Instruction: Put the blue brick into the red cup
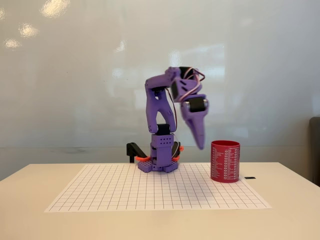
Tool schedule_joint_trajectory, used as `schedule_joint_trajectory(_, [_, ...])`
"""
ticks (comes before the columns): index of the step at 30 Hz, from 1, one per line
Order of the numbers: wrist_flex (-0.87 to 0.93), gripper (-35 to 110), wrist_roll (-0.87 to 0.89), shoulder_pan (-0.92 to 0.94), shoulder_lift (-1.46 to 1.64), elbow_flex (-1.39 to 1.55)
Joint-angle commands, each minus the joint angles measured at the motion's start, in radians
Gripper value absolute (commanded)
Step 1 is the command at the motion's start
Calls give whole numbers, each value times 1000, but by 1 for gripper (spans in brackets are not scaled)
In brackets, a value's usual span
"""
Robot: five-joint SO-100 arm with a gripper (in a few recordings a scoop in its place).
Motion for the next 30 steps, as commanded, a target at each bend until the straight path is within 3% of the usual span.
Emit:
schedule_joint_trajectory(1, [-25, -1, 6, 114, 83, -3])
schedule_joint_trajectory(9, [-15, -1, -51, 341, 374, 132])
schedule_joint_trajectory(22, [167, -1, -92, 413, 1250, 551])
schedule_joint_trajectory(26, [132, -1, -100, 416, 1250, 583])
schedule_joint_trajectory(30, [-12, -1, -86, 342, 1250, 716])
